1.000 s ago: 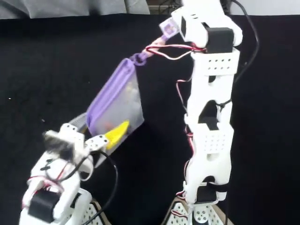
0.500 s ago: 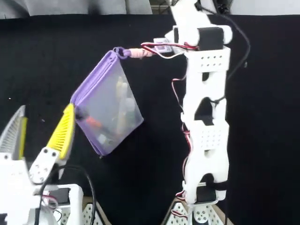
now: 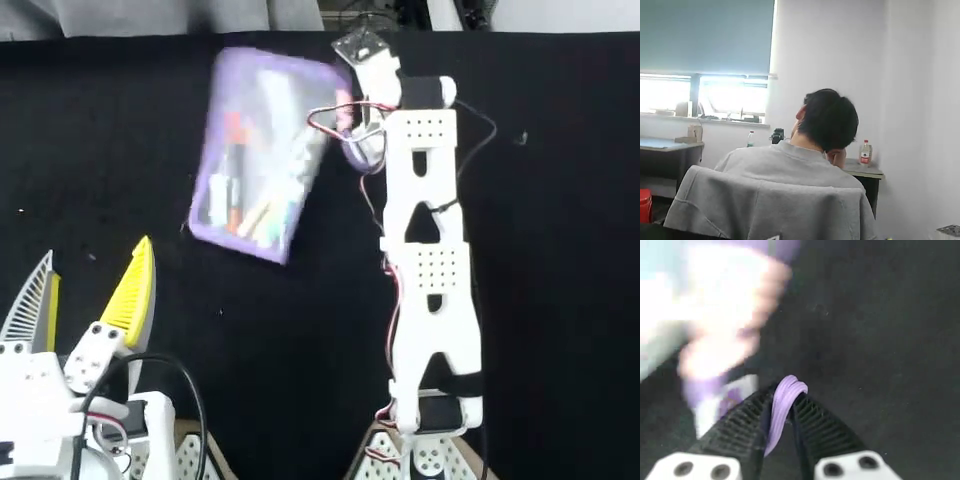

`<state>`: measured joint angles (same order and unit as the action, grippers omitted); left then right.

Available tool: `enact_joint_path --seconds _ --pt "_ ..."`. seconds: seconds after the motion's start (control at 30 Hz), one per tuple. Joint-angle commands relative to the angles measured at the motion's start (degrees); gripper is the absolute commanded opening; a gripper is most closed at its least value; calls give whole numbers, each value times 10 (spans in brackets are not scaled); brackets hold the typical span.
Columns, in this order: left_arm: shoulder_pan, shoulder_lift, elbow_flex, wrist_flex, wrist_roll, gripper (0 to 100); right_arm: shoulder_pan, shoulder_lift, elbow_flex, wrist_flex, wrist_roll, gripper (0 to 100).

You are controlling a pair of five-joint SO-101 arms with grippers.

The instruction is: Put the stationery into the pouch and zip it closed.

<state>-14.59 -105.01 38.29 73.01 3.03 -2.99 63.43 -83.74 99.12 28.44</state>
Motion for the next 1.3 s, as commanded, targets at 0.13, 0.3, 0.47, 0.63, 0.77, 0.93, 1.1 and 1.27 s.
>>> enact_joint_path --seconds 0.13,0.3,0.47,0.63,0.77,0.93,1.1,1.27 --pt "-4 3 -22 13 51 310 -1 -26 -10 21 34 15" --pt "-4 3 -1 13 51 310 -18 -87 -10 22 42 34" --pt "-4 3 51 8 51 310 -46 -169 -10 22 45 188" --pt "-4 3 69 8 48 310 -70 -233 -9 22 49 303" --pt "-4 3 71 8 47 310 -79 -278 20 22 100 311" --pt "-4 3 72 9 48 310 -91 -357 158 22 184 312" --pt "-4 3 76 12 50 310 -127 -448 415 21 377 315" --pt "-4 3 119 8 50 310 -171 -498 555 9 387 315"
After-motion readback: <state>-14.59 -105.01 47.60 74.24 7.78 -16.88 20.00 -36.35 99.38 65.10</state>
